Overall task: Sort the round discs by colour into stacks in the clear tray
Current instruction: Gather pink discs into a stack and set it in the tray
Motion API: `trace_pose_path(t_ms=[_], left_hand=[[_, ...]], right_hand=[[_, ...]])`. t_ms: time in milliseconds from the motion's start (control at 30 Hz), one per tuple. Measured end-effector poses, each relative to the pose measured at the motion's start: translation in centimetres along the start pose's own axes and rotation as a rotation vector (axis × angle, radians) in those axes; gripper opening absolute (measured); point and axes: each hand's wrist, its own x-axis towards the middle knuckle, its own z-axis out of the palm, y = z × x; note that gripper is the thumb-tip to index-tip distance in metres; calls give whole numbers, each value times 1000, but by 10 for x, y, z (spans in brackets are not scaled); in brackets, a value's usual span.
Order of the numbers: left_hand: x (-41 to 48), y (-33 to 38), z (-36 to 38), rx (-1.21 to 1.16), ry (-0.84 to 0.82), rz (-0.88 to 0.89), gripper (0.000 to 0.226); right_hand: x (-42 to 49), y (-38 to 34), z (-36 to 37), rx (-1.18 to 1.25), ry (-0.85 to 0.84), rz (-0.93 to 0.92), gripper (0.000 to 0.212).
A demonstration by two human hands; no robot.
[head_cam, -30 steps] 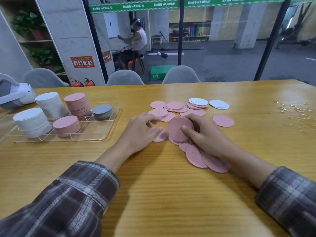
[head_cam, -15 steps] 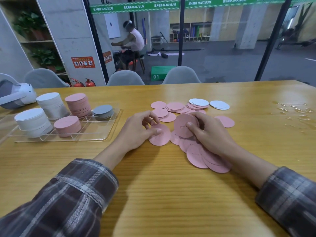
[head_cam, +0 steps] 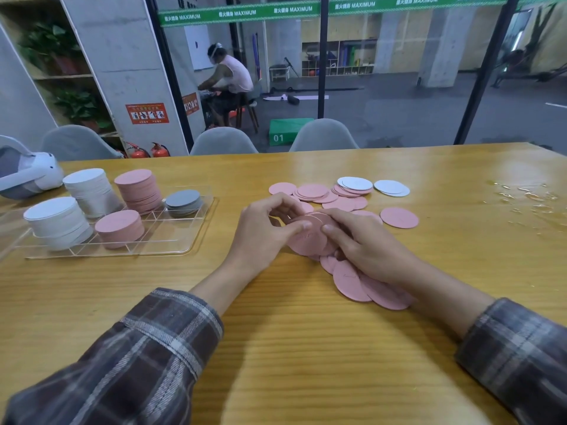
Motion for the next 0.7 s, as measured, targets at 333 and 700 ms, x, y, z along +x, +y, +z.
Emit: trace_pose_path(t_ms=[333, 700], left_hand=[[2, 4, 17, -4, 51, -10, 21], [-5, 3, 34, 212, -223, -20, 13]], right_hand=[[1, 6, -1, -33, 31, -2, 26], [-2, 26, -27, -155, 190, 112, 2]])
